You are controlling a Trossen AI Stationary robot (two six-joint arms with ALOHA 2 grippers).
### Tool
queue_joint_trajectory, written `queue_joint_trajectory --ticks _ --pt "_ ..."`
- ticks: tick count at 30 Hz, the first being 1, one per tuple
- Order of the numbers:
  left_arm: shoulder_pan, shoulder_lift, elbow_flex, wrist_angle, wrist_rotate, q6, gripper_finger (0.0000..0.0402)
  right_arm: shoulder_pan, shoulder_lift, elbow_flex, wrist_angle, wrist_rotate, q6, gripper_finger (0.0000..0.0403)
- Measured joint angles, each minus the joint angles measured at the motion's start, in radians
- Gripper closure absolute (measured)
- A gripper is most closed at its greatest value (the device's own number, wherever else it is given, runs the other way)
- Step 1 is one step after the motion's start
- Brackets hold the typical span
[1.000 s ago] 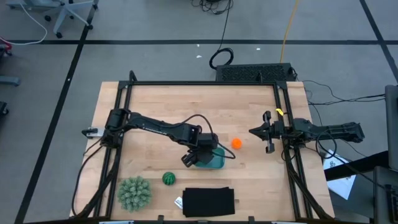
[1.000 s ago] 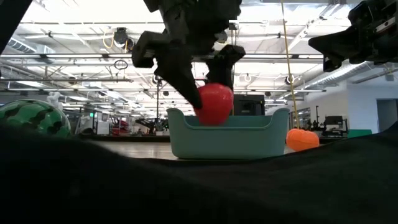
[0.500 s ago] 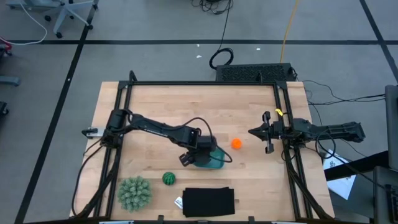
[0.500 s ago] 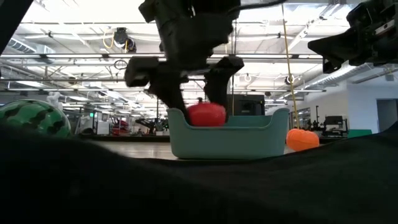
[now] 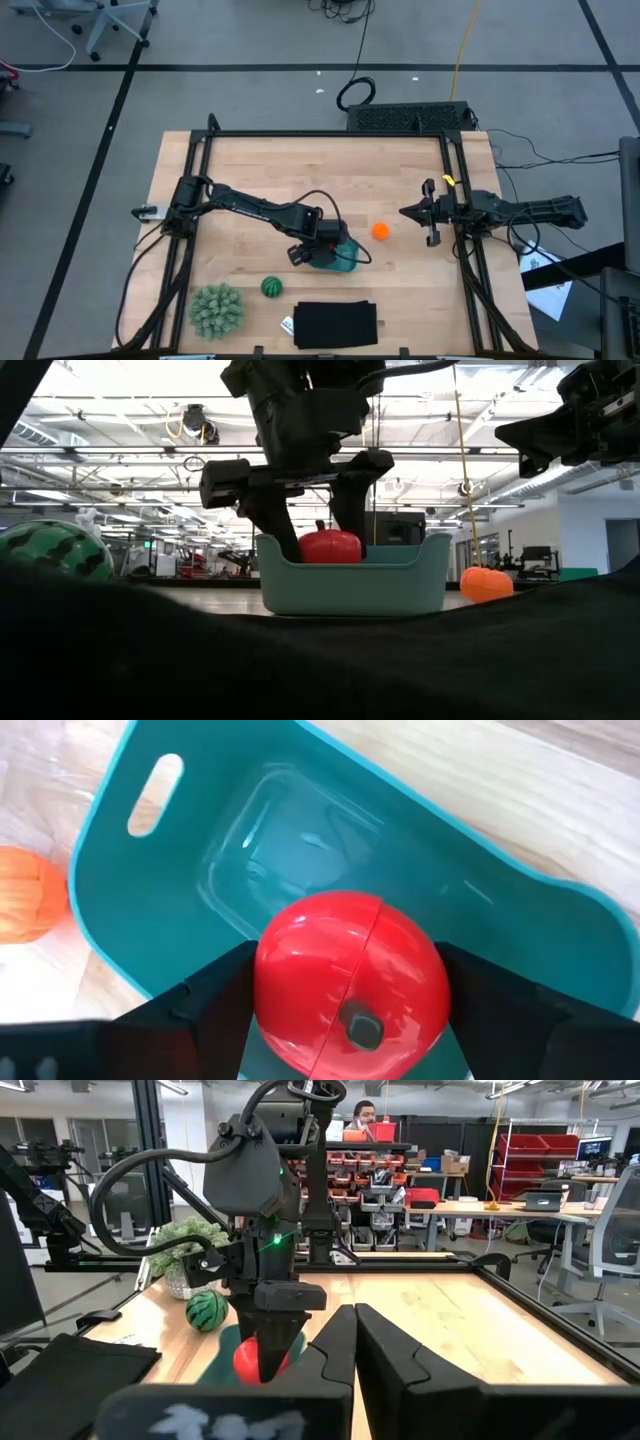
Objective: Pick and placing Produce into tupperware
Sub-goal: Put the apple into the basket
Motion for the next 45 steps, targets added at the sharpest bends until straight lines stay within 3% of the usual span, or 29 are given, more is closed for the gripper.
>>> queue_joint_trajectory --ticks 45 --pt "0.021 0.023 0.001 0.004 0.041 -0.120 0.0101 0.000 0.001 0.000 0.001 0.000 0.001 0.0403"
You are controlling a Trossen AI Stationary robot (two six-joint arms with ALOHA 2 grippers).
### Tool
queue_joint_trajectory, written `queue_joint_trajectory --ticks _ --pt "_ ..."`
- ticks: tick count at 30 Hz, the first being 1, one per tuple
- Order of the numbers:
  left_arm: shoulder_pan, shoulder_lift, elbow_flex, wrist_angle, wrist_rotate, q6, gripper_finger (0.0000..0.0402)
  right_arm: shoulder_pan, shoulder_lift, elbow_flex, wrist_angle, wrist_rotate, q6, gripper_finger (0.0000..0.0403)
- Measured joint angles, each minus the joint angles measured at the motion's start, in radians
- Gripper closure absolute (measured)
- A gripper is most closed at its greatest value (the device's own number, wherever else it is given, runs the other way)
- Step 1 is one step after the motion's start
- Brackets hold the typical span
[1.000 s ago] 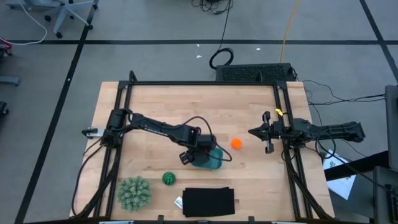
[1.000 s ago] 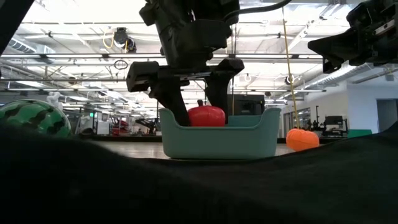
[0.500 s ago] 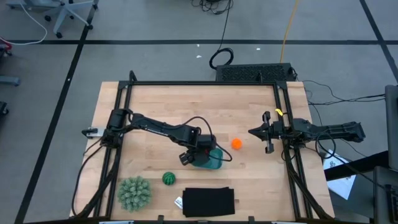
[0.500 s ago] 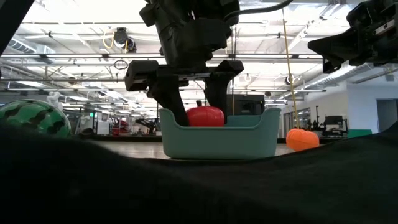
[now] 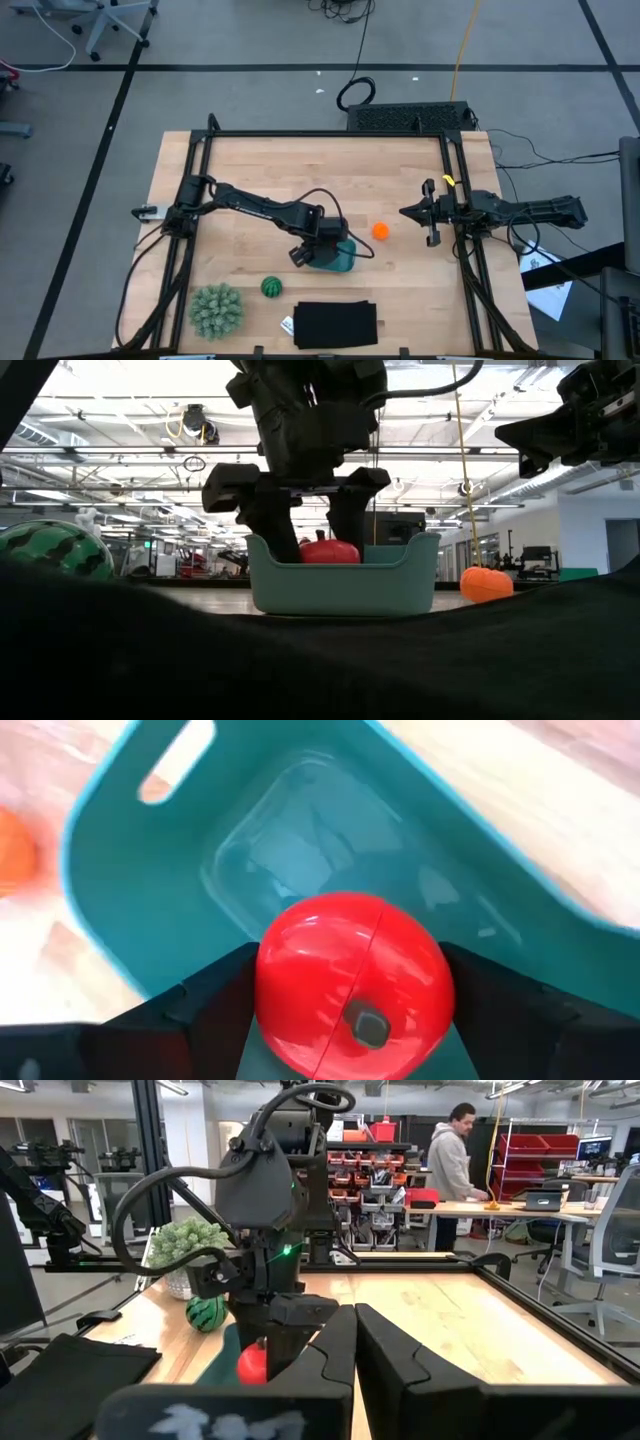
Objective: Pick and placing Produce into tupperware
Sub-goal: Put the apple into the basket, then put the pumpkin into the basket
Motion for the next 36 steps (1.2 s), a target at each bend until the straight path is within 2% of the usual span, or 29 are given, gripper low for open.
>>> queue_joint_trajectory --ticks 7,18,27,31,36 --pt "0.000 0.000 0.000 0.001 -0.007 -0.019 0.0066 0.000 0.000 0.000 0.000 0.000 0.000 0.0403" --pt "-0.009 -0.028 0.044 -0.028 -0.040 -0.022 0.0072 0.000 0.000 0.000 0.000 0.000 0.000 0.0403" --pt "-0.031 -0.077 0.079 -0.116 -0.045 -0.100 0.0074 0.000 0.000 0.000 -0.006 0.000 0.000 0.0403" --pt "-0.036 -0.102 0.079 -0.146 -0.080 -0.158 0.0095 0.000 0.004 0.000 -0.008 0.000 0.000 0.0403" --pt "-0.038 -0.141 0.080 -0.189 -0.095 -0.187 0.0173 0.000 0.013 0.000 0.000 0.000 0.000 0.0403"
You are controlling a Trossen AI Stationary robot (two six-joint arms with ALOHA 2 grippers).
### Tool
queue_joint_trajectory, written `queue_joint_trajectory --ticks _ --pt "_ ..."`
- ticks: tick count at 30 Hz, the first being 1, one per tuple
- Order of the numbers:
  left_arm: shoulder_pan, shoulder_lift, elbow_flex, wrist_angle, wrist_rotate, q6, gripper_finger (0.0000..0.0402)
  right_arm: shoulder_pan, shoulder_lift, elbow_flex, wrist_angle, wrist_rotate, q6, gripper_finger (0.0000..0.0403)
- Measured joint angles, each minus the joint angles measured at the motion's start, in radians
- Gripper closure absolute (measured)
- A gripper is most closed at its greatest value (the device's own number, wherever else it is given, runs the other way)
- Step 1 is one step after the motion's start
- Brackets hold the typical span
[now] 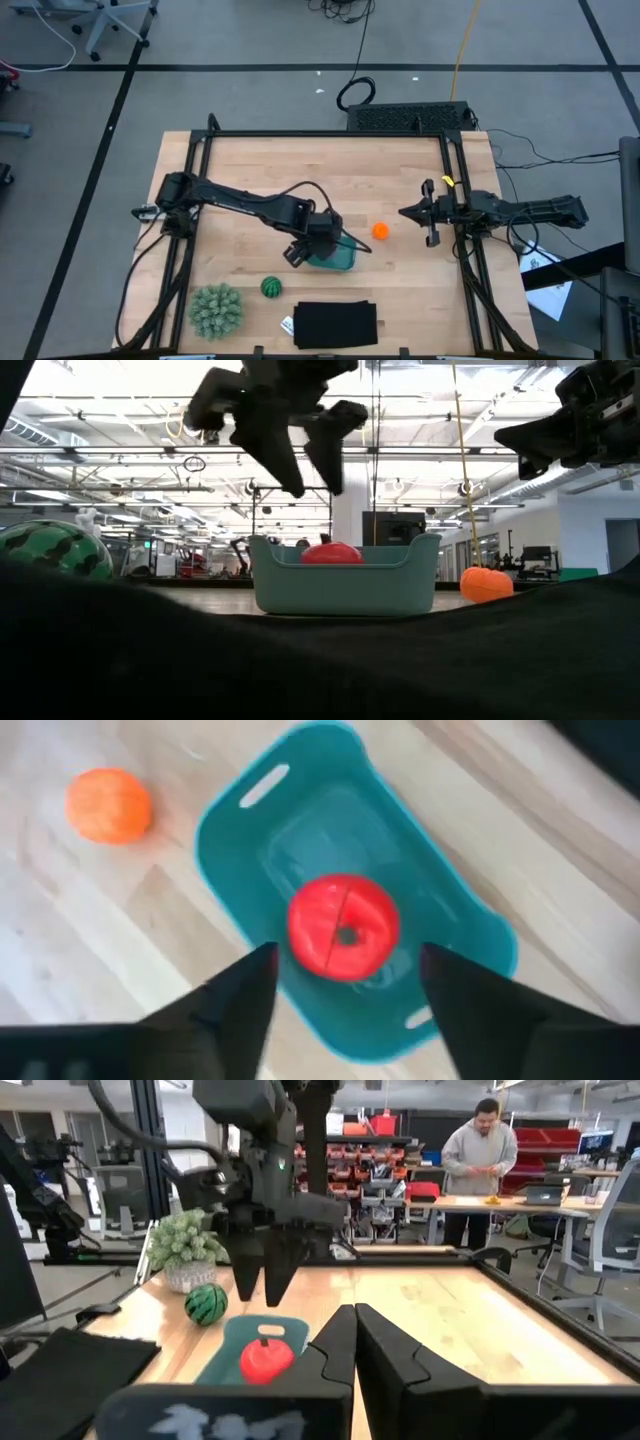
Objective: Pick and placing Produce into tupperware
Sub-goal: Put the pumpkin into the basket
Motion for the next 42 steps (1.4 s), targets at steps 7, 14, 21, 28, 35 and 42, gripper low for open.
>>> queue_joint_trajectory --ticks 7,14,21,28,35,42 --pt "-0.001 -0.030 -0.002 -0.039 0.000 -0.030 0.0324 0.000 0.018 0.000 0.018 0.000 0.000 0.0403" --pt "0.007 -0.041 -0.002 -0.074 -0.009 -0.068 0.0391 0.000 0.028 0.000 0.039 0.000 0.000 0.0403" --pt "0.011 -0.152 -0.008 -0.132 -0.035 -0.142 0.0399 0.001 0.028 0.000 0.048 -0.006 0.000 0.0403" --pt "0.006 -0.416 -0.209 0.056 -0.078 -0.242 0.0401 0.001 0.029 0.000 0.047 -0.007 0.000 0.0403" --pt "-0.009 -0.724 -0.564 0.380 -0.179 -0.410 0.0401 0.001 0.030 0.000 0.041 -0.008 0.000 0.0403" --pt "-0.032 -0.970 -0.907 0.731 -0.293 -0.484 0.0401 0.001 0.039 0.000 0.038 -0.008 -0.009 0.0403"
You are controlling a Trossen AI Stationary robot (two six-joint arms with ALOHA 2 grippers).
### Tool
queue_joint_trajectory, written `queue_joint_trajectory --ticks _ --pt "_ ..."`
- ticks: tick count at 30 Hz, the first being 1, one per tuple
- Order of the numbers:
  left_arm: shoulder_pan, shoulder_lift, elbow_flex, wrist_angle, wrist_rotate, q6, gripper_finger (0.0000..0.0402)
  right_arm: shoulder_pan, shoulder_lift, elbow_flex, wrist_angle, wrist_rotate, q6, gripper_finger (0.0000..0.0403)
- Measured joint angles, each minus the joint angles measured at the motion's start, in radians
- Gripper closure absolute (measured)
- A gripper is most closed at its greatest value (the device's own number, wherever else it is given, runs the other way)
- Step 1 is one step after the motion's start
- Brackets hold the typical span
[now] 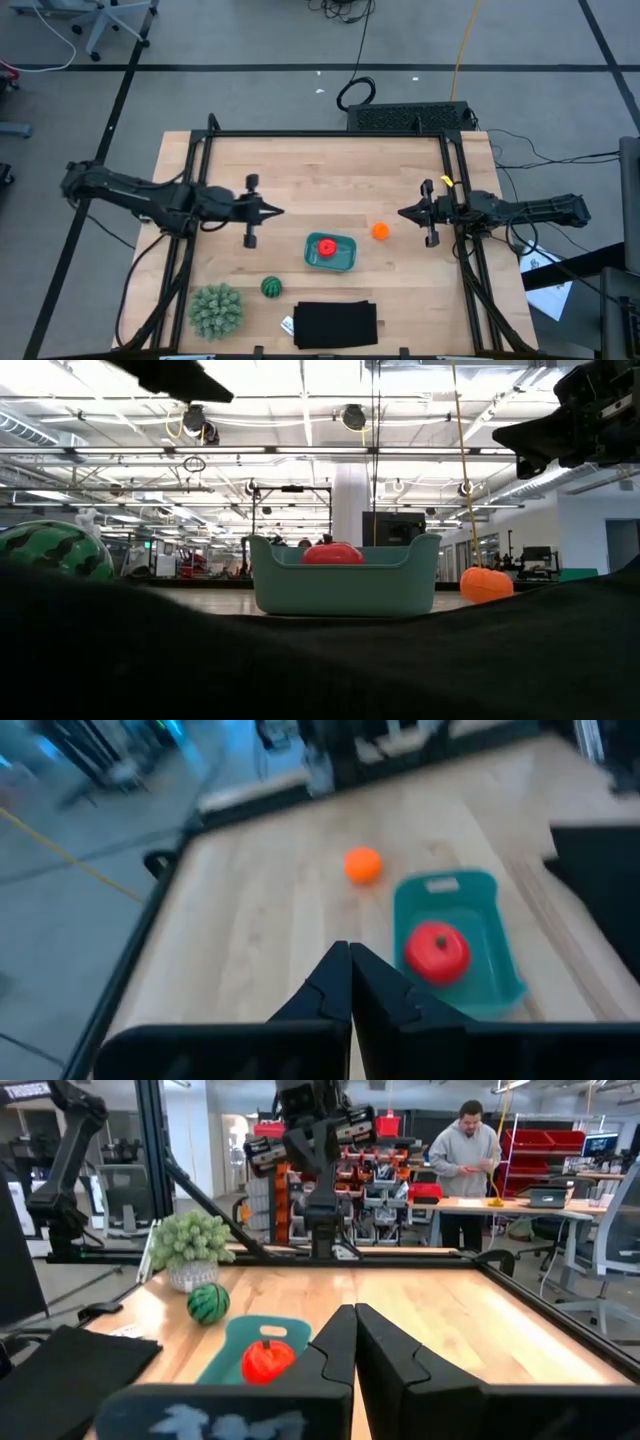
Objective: Pick and placing Produce into tupperware
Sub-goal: Put the pumpkin into the basket
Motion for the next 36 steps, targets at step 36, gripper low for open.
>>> queue_joint_trajectory --ticks 36 --pt "0.036 -0.181 -0.443 0.427 -0.020 -0.061 0.0381 -0.001 0.098 0.025 -0.047 0.011 0.049 0.0376"
